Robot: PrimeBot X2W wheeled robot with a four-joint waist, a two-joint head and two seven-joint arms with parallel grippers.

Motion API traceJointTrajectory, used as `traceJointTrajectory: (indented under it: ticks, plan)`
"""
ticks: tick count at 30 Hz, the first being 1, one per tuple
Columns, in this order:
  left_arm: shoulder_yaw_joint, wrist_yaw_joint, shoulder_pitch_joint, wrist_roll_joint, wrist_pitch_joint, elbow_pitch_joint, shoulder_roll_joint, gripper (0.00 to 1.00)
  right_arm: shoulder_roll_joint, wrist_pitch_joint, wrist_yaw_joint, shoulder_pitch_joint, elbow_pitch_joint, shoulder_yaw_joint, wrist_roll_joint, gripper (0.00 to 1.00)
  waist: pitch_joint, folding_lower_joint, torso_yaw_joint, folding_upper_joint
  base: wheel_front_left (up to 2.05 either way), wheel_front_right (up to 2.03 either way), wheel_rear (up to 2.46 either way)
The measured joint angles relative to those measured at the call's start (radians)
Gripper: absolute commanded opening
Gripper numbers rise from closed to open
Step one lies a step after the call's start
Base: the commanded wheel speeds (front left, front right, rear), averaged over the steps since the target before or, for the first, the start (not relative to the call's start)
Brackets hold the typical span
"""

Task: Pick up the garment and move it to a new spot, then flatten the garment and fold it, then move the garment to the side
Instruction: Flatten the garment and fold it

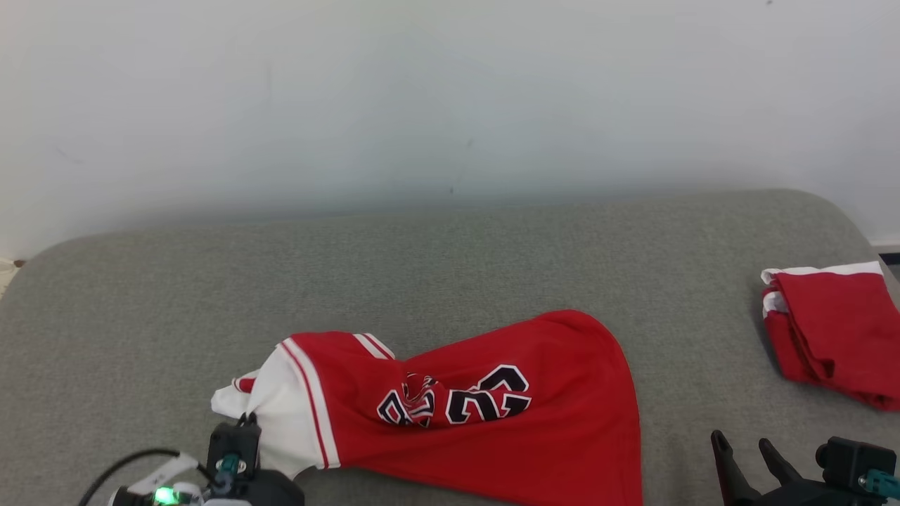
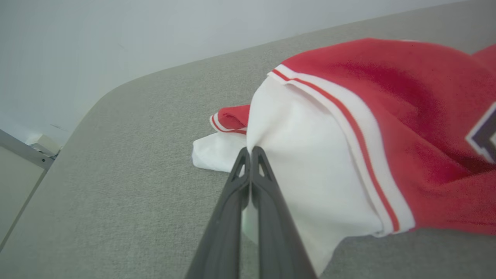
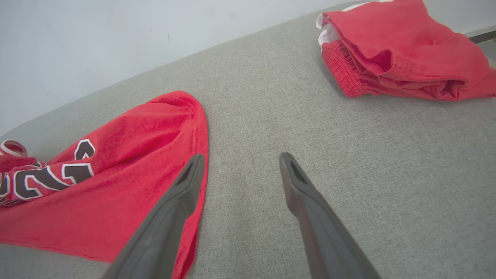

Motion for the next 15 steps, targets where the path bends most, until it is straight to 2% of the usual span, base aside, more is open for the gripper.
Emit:
traceJointTrajectory:
  ticks: [3, 5, 7, 10, 12, 15]
  plan:
    - [-0.006, 0.058, 0.061, 0.032, 0.003, -0.076, 0.030, 0.00, 0.000, -0.002, 0.000, 0.009, 0.000, 0.000, 0.000, 1.00, -0.008, 0.0000, 0.016, 0.0000, 0.00, 0.00, 0.00]
    - [-0.029, 0.059, 0.106, 0.035, 0.042, -0.112, 0.037, 0.00, 0.000, -0.002, 0.000, 0.015, 0.001, 0.000, 0.000, 1.00, -0.013, -0.0001, 0.028, 0.0000, 0.00, 0.00, 0.00]
    - [-0.086, 0.009, 0.135, 0.035, 0.086, -0.137, 0.028, 0.00, 0.000, -0.002, 0.000, 0.015, 0.002, 0.004, 0.000, 1.00, -0.015, -0.0001, 0.039, 0.0000, 0.00, 0.00, 0.00]
    - [-0.179, -0.063, 0.141, 0.048, 0.134, -0.160, -0.019, 0.00, 0.001, -0.002, 0.000, 0.015, 0.005, 0.012, 0.002, 1.00, -0.019, 0.0000, 0.052, 0.0000, 0.00, 0.00, 0.00]
    - [-0.227, -0.094, 0.141, 0.053, 0.167, -0.156, -0.057, 0.00, 0.000, -0.001, 0.000, 0.014, 0.007, 0.014, 0.002, 1.00, -0.023, 0.0000, 0.057, 0.0001, 0.00, 0.00, 0.00]
    - [-0.248, -0.110, 0.133, 0.048, 0.190, -0.137, -0.094, 0.00, 0.000, 0.000, 0.000, 0.012, 0.007, 0.019, 0.002, 1.00, -0.027, -0.0001, 0.059, 0.0000, 0.00, 0.00, 0.00]
